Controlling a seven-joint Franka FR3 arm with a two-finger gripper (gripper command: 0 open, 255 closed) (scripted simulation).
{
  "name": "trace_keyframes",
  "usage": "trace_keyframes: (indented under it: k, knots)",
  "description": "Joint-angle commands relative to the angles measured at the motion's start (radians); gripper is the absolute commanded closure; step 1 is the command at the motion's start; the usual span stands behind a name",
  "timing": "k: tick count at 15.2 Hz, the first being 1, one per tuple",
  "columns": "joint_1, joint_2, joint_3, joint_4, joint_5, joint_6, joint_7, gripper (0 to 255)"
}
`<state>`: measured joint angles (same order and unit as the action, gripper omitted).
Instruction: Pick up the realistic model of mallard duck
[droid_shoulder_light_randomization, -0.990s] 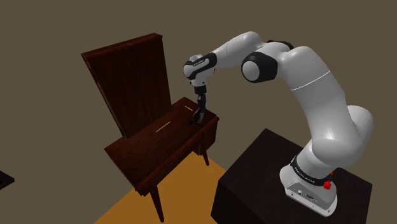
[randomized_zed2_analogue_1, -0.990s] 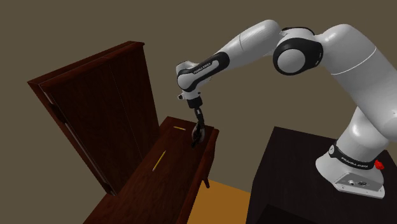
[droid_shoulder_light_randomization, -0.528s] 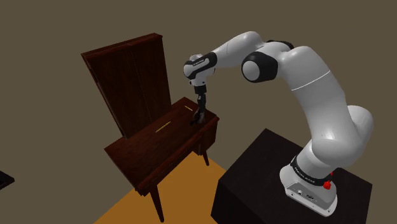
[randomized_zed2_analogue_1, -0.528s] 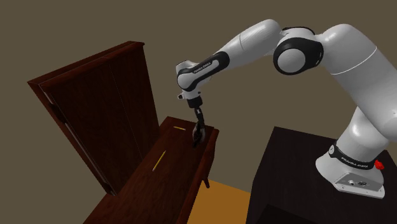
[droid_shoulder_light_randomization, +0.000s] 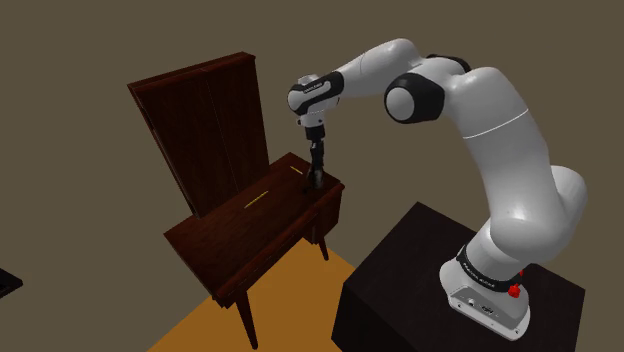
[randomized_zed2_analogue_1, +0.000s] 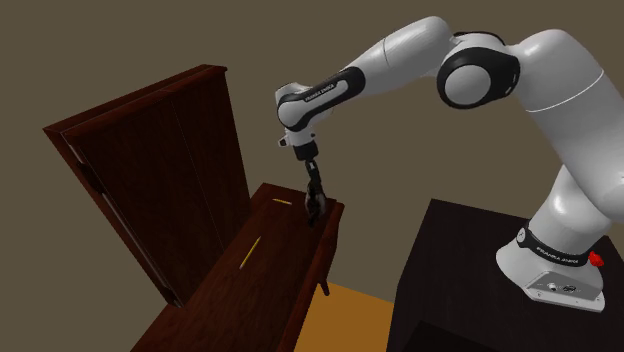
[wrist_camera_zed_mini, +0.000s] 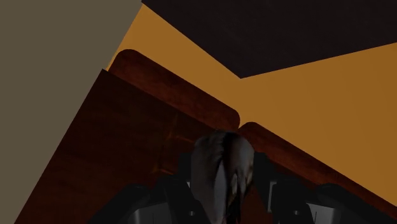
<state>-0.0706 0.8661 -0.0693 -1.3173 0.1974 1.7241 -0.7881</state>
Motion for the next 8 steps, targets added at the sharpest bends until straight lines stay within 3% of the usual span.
trace_keyframes:
  k: [1, 8]
  knots:
    - [0.0, -0.019, -0.001, -0.002, -0.001, -0.016, 0.002, 255]
    - [0.001, -0.058, -0.002, 0.002, -0.004, -0.059, 0.009, 255]
